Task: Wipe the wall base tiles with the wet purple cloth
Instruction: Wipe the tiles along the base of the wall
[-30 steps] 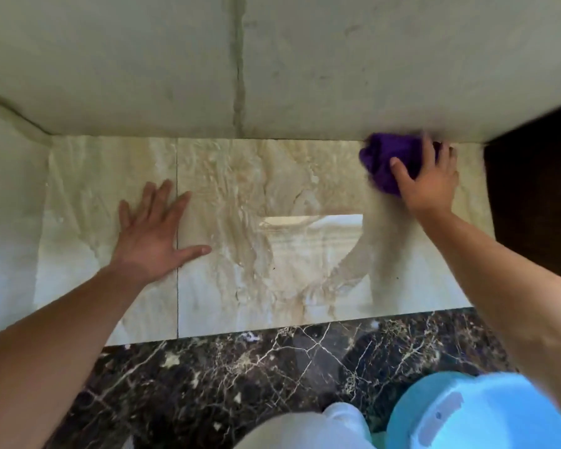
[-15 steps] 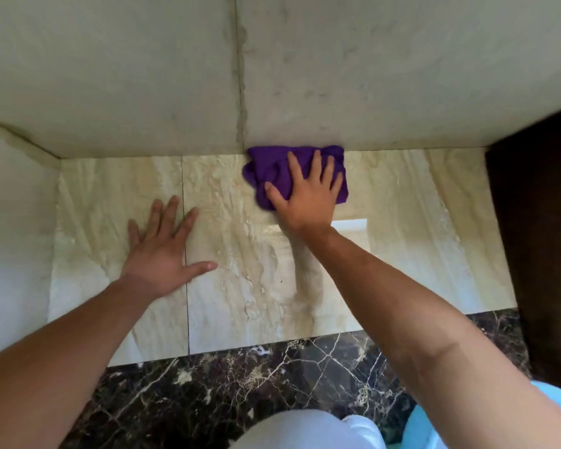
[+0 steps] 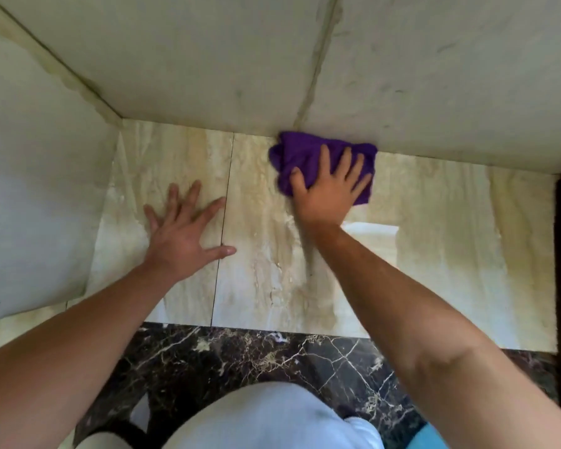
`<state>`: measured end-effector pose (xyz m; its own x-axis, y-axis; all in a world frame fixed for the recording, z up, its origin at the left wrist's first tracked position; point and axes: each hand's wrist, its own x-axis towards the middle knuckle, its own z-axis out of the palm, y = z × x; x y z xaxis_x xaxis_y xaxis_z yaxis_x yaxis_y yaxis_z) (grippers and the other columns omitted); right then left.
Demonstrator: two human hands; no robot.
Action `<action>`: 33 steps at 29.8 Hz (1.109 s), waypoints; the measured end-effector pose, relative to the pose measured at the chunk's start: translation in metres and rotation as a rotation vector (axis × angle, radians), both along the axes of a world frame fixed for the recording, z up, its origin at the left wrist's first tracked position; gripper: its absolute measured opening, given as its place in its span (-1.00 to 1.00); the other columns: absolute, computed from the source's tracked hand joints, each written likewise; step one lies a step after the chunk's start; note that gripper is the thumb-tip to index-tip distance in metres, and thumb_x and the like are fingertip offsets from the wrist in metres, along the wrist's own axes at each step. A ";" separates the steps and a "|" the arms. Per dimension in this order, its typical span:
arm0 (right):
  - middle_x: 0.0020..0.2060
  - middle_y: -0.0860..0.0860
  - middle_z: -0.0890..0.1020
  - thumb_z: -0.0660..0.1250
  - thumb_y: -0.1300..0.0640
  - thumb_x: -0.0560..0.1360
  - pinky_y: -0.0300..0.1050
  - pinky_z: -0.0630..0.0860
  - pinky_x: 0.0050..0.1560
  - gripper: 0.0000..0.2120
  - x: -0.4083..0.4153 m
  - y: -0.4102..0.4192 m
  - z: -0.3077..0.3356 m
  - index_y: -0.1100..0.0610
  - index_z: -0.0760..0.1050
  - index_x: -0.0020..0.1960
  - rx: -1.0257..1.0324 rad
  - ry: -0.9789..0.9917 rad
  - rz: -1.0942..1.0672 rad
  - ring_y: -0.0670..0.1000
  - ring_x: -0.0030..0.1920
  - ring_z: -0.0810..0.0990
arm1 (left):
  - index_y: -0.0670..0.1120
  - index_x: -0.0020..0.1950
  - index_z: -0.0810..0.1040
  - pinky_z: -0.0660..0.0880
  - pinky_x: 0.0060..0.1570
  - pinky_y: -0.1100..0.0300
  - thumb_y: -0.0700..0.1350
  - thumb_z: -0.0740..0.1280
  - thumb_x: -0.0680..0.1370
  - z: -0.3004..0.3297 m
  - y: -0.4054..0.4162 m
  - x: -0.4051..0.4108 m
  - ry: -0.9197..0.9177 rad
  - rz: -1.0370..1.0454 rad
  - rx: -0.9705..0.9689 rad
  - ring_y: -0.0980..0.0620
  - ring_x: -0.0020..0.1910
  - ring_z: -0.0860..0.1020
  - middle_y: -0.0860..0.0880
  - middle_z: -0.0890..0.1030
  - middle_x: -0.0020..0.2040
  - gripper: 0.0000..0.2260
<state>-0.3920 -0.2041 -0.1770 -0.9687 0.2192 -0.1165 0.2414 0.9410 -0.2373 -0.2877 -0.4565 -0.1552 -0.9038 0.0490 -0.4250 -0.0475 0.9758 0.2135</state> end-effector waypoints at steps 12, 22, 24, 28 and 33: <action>0.61 0.11 0.15 0.02 -0.44 0.49 0.29 -0.11 0.56 -0.22 0.002 0.029 0.001 -0.09 0.11 0.60 0.037 -0.085 0.124 0.24 0.60 0.01 | 0.15 0.64 -0.05 -0.10 0.58 -0.22 0.26 0.41 0.48 0.039 -0.028 0.063 -0.101 0.101 -0.020 -0.11 0.64 -0.19 -0.05 -0.19 0.67 -0.11; 0.58 0.19 0.18 0.08 -0.34 0.47 0.37 -0.18 0.53 -0.23 0.013 -0.019 0.011 0.00 0.20 0.58 0.028 -0.049 0.087 0.30 0.59 0.01 | 0.16 0.61 -0.31 -0.24 0.56 -0.24 0.53 -0.07 0.50 0.013 -0.027 0.122 -0.006 0.171 -0.058 -0.11 0.57 -0.43 -0.06 -0.41 0.61 -0.16; 0.58 0.20 0.19 0.12 -0.33 0.47 0.36 -0.19 0.53 -0.25 0.001 -0.077 0.002 -0.01 0.22 0.58 -0.026 0.017 0.124 0.30 0.59 0.01 | 0.15 0.61 -0.32 -0.23 0.57 -0.23 0.52 -0.09 0.51 0.004 -0.040 0.114 0.026 0.176 -0.080 -0.12 0.58 -0.43 -0.07 -0.40 0.61 -0.17; 0.59 0.22 0.14 0.08 -0.32 0.52 0.39 -0.19 0.52 -0.27 0.011 -0.137 -0.001 0.00 0.15 0.60 0.014 -0.054 0.243 0.33 0.59 -0.03 | 0.10 0.63 -0.22 -0.13 0.59 -0.22 0.40 0.04 0.55 0.015 -0.027 0.127 -0.044 0.167 -0.039 -0.12 0.60 -0.33 -0.09 -0.33 0.62 -0.21; 0.59 0.20 0.16 0.04 -0.30 0.55 0.36 -0.18 0.54 -0.30 0.006 -0.203 0.004 0.02 0.15 0.60 0.007 -0.028 0.536 0.32 0.58 0.02 | 0.21 0.59 -0.35 -0.19 0.59 -0.20 0.34 0.16 0.57 0.031 -0.035 0.160 -0.190 0.141 -0.020 -0.05 0.55 -0.47 0.04 -0.51 0.56 -0.19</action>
